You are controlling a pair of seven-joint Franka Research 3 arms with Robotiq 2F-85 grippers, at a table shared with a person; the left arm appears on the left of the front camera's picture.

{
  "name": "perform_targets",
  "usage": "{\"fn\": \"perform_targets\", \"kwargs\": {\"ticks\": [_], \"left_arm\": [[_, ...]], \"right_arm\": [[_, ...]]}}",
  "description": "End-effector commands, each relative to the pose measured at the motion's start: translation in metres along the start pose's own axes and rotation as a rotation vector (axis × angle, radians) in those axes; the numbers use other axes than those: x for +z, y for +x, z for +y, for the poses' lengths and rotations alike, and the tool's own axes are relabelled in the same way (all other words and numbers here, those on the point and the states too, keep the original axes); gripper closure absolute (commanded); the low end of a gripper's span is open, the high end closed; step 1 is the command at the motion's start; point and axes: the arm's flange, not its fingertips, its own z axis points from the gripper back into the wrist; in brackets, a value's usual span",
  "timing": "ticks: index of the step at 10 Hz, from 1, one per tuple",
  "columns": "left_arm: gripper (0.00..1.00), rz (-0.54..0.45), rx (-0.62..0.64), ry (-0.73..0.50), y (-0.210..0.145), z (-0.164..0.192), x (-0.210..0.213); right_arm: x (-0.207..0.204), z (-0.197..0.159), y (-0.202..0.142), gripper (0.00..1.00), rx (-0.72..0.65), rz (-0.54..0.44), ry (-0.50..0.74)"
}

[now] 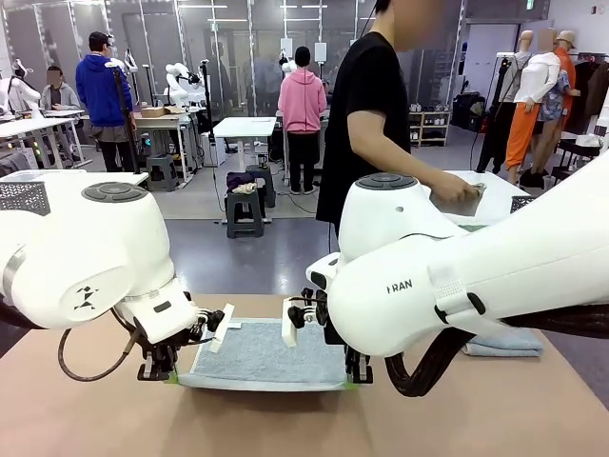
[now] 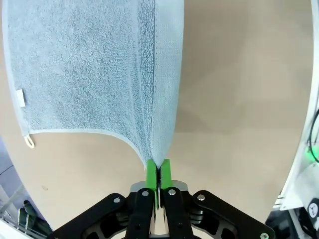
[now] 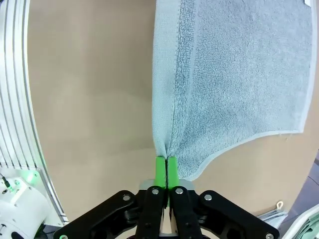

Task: Fold the towels and place them in the basket.
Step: When a person lays out a Towel with hook on the table, fold it in half twice.

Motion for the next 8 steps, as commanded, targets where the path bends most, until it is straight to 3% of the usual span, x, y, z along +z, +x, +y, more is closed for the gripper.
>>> {"fn": "perform_targets", "kwargs": {"ticks": [1,6,8], "left_arm": [[0.96,-0.007,0.003,0.006,0.000,0.001,0.001],[0.96,0.000,0.000,0.000,0.000,0.000,0.000],[0.96,0.011,-0.007,0.023,-0.001,0.019,0.014]], "right_arm": [[-0.002,0.001,-0.001,0.99,-0.005,-0.007,-0.001],[0.000,0.000,0.000,0.99,0.000,0.000,0.000],[0.008,-0.014,0.000,0.99,0.019,-0.026,0.036]]}}
